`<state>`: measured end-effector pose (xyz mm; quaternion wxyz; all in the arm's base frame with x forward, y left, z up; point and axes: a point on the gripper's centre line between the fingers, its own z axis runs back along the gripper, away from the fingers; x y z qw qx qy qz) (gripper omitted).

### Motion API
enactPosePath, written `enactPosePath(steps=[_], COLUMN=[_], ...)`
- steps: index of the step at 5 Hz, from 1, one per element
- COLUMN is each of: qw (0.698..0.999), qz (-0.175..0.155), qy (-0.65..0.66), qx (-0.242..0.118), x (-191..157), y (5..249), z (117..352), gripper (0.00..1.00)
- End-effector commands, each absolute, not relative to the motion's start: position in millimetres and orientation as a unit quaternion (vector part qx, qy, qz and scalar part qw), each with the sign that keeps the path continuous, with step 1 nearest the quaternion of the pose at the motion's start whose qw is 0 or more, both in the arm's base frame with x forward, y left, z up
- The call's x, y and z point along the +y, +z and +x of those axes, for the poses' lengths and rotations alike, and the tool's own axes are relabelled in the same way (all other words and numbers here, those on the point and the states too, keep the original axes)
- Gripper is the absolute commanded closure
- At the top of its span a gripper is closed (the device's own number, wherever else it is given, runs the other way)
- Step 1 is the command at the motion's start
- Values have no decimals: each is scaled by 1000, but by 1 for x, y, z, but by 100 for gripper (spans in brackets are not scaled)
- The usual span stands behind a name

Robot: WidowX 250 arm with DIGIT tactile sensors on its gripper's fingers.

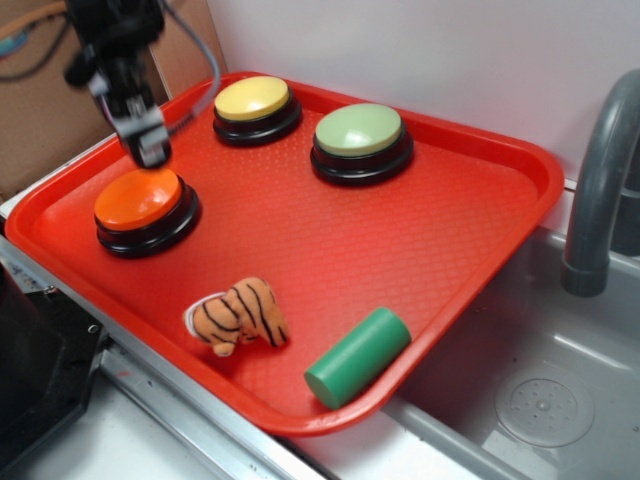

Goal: Push the orange button.

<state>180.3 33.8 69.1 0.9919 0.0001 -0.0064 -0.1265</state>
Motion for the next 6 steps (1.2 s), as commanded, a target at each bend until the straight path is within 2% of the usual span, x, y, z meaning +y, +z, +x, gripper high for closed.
enactPosePath(steps=[1, 2, 3, 4, 5, 6], qw=[990, 989, 989, 991, 989, 988], qz=[9, 12, 48, 49, 62, 71], qy=[-139, -145, -132, -117, -126, -131], qx=[-18, -25, -37, -39, -56, -46], x=[45, 43, 41, 42, 45, 46], y=[42, 57, 101, 128, 144, 146], z=[186, 184, 181, 179, 175, 181], gripper=[0, 0, 0, 0, 0, 0])
